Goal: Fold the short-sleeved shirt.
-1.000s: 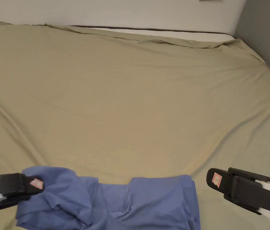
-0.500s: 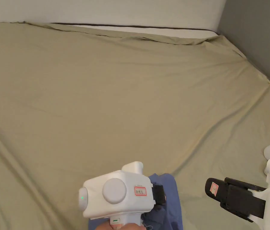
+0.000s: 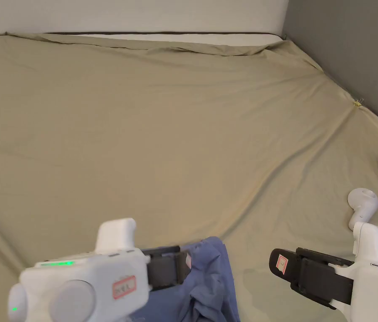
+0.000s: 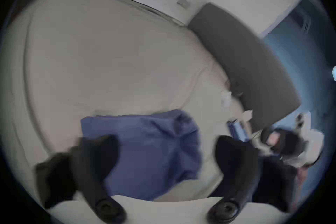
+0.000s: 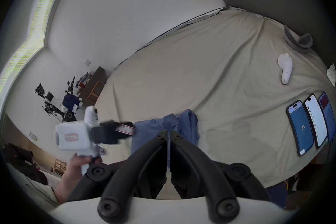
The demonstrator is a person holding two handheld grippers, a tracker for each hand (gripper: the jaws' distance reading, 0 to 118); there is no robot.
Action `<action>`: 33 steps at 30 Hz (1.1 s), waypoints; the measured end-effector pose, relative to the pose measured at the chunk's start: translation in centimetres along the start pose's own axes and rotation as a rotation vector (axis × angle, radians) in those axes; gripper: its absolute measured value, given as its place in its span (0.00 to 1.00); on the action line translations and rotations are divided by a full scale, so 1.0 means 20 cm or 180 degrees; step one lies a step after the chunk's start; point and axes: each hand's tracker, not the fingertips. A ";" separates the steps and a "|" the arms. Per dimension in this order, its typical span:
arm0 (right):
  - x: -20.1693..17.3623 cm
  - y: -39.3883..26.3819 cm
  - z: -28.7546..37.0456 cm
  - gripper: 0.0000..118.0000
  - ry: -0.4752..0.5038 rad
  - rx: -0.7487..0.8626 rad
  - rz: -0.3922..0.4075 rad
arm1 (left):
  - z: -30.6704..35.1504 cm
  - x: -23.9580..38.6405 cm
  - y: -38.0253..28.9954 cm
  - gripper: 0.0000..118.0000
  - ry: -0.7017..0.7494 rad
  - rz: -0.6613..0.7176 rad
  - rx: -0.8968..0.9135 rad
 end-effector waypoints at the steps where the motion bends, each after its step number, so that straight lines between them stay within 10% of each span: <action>1: 0.00 0.00 0.00 0.03 0.0005 -0.0007 -0.0016 | -0.08 0.04 -0.03 0.03 -0.0211 -0.0014 -0.0129; 12: -0.06 0.05 -0.02 0.03 0.0000 -0.0075 0.0124 | -0.61 0.40 -0.18 0.03 -0.0507 -0.0131 -0.0702; 18: -0.04 0.11 -0.15 0.03 0.0535 -0.0072 0.0020 | -0.06 -0.03 -0.05 0.03 -0.1134 0.0622 -0.0289; 21: 0.05 0.09 -0.41 0.03 0.0725 -0.0637 -0.0221 | 0.17 -0.33 -0.01 0.03 -0.0740 0.0782 -0.0056; 27: 0.30 -0.09 -0.84 0.03 -0.0034 -0.1576 -0.0375 | 0.25 -0.73 -0.09 0.03 -0.0555 0.1272 -0.0090; 29: 0.39 -0.11 -0.87 0.03 0.0196 -0.1542 -0.0558 | 0.22 -0.73 -0.11 0.03 -0.0759 0.1289 -0.0131; 30: 0.43 -0.10 -0.86 0.03 0.0366 -0.1517 -0.0816 | 0.20 -0.71 -0.12 0.23 -0.0866 0.1249 -0.0159; 32: 0.47 -0.08 -0.87 0.03 0.0406 -0.1589 -0.0897 | 0.15 -0.67 -0.13 1.00 -0.0951 0.1144 -0.0192; 33: 0.47 -0.08 -0.88 0.03 0.0392 -0.1578 -0.0832 | 0.10 -0.65 -0.13 1.00 -0.0917 0.1098 -0.0368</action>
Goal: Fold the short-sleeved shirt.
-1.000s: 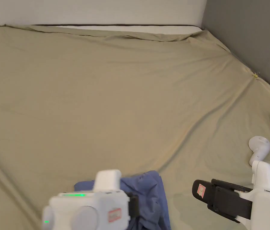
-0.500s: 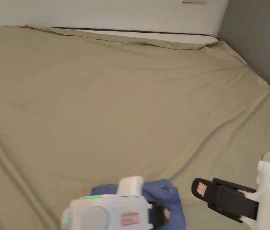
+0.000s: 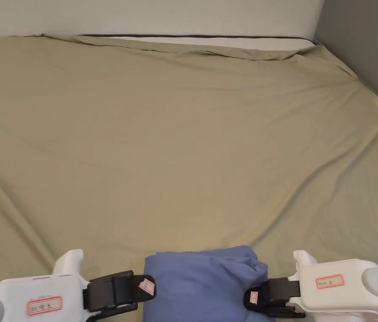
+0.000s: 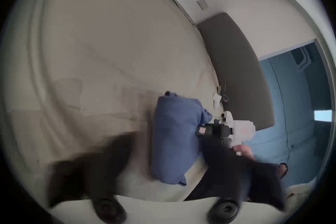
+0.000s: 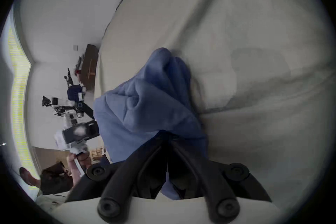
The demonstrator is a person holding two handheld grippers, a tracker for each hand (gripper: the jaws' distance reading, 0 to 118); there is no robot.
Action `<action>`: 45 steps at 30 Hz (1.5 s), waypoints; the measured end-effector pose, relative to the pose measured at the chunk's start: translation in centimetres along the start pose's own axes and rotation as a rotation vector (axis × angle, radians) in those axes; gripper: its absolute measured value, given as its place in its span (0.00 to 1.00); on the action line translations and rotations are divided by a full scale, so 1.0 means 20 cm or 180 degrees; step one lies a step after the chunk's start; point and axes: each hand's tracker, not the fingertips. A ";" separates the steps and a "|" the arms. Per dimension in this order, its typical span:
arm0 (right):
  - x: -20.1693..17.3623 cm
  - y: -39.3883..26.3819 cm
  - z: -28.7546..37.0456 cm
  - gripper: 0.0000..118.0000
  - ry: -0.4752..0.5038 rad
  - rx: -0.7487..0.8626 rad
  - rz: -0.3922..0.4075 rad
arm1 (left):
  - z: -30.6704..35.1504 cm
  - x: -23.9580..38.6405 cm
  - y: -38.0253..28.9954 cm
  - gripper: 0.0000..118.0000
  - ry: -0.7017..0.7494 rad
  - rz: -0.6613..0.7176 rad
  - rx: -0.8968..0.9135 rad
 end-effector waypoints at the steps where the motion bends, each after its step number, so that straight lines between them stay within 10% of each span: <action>1: 0.01 0.00 0.00 0.03 0.0041 -0.0020 0.0010 | -0.01 0.02 -0.03 1.00 -0.0092 -0.0037 -0.0212; 12: 0.09 0.03 -0.01 0.03 0.0281 -0.0100 -0.0121 | -0.44 0.17 0.01 1.00 0.0270 -0.0486 -0.0446; 14: 0.08 0.02 -0.01 0.03 0.0287 -0.0091 -0.0125 | -0.41 0.22 0.01 0.71 0.0344 -0.0475 -0.0236; 15: 0.09 0.02 0.00 0.03 0.0293 -0.0076 -0.0137 | -0.40 0.24 0.02 0.34 0.0641 -0.0593 -0.0138; 21: -0.03 -0.06 0.07 0.03 0.0225 0.0233 -0.0104 | -0.31 0.25 -0.01 0.29 0.0504 -0.0623 -0.0203; 27: -0.41 -0.26 0.48 0.03 0.1491 0.0971 0.0620 | 0.17 0.17 0.08 0.28 0.0149 -0.0631 -0.0392; 31: -0.61 -0.35 0.71 0.03 0.1703 0.1267 0.1023 | 0.66 -0.09 0.22 0.28 0.0692 -0.0654 -0.0430; 45: -0.77 -0.42 0.60 0.03 0.1259 0.1159 0.0898 | 1.74 -1.15 0.44 0.28 0.2877 0.0240 -0.0506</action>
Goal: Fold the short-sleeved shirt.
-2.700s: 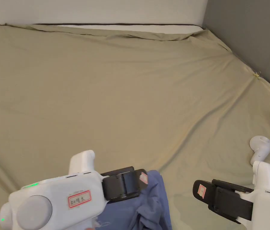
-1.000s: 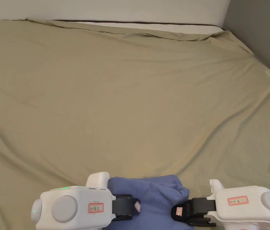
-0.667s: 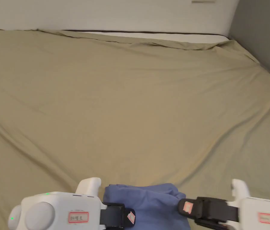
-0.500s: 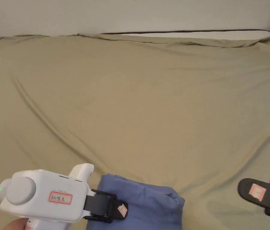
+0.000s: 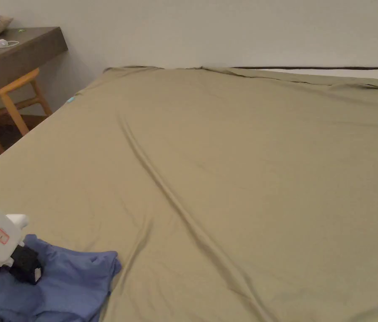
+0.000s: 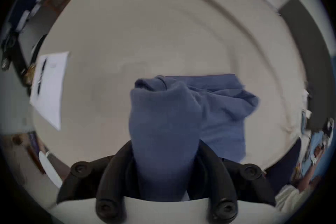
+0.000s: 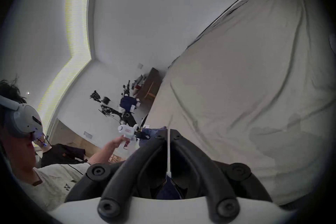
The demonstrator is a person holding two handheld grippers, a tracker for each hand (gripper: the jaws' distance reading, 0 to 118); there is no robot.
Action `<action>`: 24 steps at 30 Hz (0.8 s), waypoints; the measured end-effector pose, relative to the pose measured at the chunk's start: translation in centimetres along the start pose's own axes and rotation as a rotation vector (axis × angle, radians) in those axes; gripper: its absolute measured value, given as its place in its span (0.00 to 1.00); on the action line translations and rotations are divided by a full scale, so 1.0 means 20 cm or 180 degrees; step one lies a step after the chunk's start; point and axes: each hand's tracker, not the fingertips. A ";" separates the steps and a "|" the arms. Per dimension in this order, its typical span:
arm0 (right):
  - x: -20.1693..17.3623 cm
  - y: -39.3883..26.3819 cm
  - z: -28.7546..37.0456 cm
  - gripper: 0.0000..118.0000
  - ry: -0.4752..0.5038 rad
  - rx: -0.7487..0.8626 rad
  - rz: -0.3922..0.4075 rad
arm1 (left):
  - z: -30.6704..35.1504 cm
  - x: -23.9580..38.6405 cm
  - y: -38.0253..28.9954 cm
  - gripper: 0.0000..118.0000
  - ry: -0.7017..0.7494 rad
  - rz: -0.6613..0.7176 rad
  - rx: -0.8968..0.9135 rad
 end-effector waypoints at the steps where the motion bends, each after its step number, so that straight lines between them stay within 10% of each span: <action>1: -0.01 0.00 -0.02 0.03 -0.0009 -0.0025 0.0007 | -0.05 -0.04 -0.01 0.28 0.0129 0.0159 -0.0072; 5: -0.03 0.00 -0.06 0.03 -0.0042 -0.0106 0.0073 | -0.16 0.00 -0.07 0.36 0.0109 0.0119 0.0082; 6: -0.04 0.00 -0.07 0.03 -0.0065 -0.0129 0.0090 | -0.16 0.03 -0.07 0.65 0.0280 0.0013 0.0167; 8: -0.04 0.00 -0.08 0.03 -0.0210 -0.0165 0.0172 | -0.12 0.08 -0.09 0.87 0.0588 -0.0119 0.0369; 15: -0.17 0.19 -0.06 0.03 -0.1702 0.0104 0.1119 | 0.50 0.40 -0.19 0.87 -0.0213 0.0514 0.1885; 20: -0.39 0.49 -0.02 0.03 -0.2095 0.0897 0.1702 | 0.99 0.98 -0.23 0.61 -0.0278 -0.0113 0.2912; 21: -0.44 0.55 -0.02 0.03 -0.2119 0.1102 0.1789 | 1.08 1.11 -0.24 0.18 -0.0104 -0.0160 0.3183; 24: -0.59 0.68 -0.02 0.03 -0.2152 0.1487 0.1874 | 1.27 1.38 -0.24 0.05 -0.0161 -0.0168 0.3764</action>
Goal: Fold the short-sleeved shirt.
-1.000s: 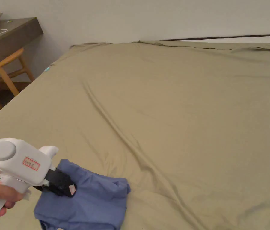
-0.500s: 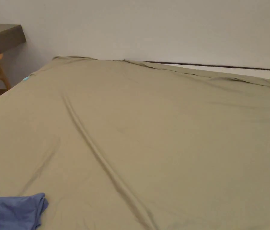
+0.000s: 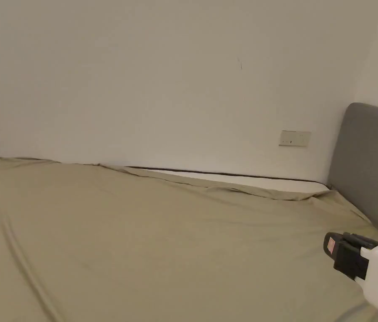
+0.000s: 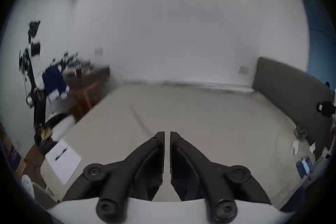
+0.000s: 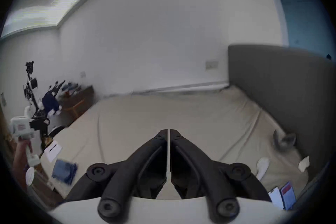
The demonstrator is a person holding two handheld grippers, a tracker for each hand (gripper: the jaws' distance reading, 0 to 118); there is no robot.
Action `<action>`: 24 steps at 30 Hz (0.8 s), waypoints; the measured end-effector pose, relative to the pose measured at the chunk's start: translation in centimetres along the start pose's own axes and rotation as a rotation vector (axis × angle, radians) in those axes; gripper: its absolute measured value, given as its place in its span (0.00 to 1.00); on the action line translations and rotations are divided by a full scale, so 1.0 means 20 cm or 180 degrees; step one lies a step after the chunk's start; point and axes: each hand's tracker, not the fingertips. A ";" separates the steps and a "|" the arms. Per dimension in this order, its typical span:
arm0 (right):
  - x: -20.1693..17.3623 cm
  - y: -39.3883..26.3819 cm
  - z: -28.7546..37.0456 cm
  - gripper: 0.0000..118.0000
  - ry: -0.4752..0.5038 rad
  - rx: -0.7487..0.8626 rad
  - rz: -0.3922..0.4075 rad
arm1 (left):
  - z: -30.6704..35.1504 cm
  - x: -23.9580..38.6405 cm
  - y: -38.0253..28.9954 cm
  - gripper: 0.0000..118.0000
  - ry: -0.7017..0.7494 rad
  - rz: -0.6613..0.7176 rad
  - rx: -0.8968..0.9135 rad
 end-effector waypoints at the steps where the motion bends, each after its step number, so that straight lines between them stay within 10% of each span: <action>1: -0.02 0.04 -0.01 0.03 -0.0076 0.0115 0.0039 | 0.00 0.07 0.03 0.05 0.0035 0.0018 0.0218; 24: -0.22 0.06 0.07 0.03 -0.0220 0.0308 0.0359 | 0.10 0.50 0.08 0.05 0.0181 0.0048 0.0417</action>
